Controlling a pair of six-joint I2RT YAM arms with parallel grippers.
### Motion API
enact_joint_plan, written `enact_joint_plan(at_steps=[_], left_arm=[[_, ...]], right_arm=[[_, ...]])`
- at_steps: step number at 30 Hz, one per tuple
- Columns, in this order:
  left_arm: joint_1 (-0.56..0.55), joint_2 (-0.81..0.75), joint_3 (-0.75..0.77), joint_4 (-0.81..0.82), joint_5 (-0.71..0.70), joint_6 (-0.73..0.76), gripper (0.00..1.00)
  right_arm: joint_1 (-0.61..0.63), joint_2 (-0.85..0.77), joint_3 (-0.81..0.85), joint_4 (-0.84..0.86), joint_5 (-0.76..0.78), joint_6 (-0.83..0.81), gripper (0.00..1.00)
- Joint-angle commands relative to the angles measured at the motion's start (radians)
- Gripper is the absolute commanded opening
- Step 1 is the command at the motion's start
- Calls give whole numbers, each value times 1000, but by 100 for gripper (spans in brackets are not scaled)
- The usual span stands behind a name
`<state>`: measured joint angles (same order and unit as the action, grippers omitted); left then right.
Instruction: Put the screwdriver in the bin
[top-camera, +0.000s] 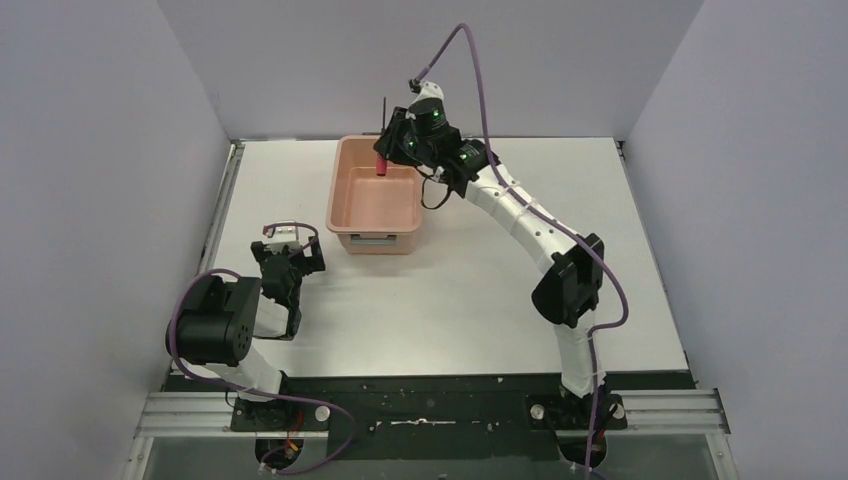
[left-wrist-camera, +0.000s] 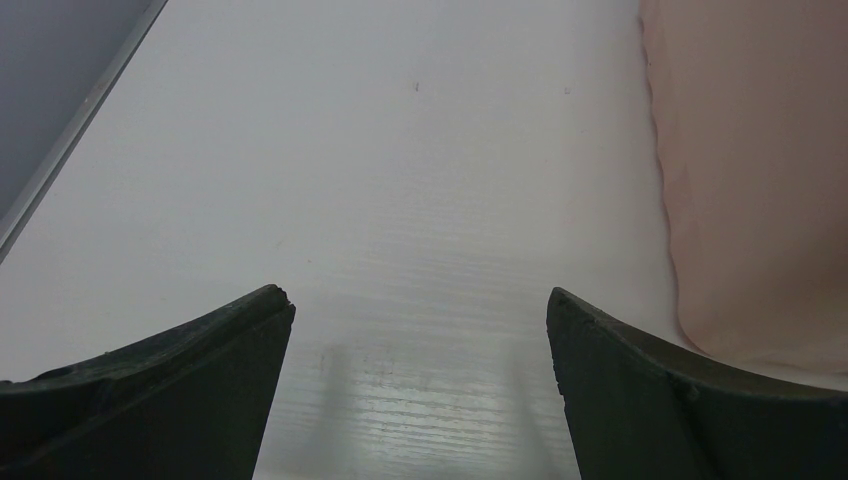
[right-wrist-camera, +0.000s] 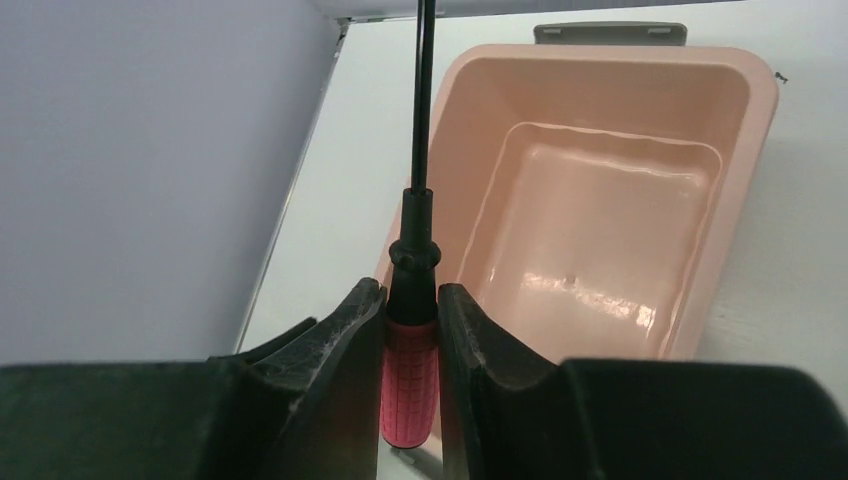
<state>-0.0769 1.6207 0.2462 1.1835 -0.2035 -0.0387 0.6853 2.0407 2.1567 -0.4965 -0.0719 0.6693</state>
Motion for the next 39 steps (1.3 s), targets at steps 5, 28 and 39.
enact_joint_plan(at_steps=[5,28,39], left_arm=[[0,-10,8,25,12,9,97],[0,-9,8,26,12,8,97],[0,-9,8,26,12,9,97]], right_arm=[[50,197,71,55,189,-60,0],[109,380,74,-11,355,-102,44],[142,145,82,27,379,-239,74]])
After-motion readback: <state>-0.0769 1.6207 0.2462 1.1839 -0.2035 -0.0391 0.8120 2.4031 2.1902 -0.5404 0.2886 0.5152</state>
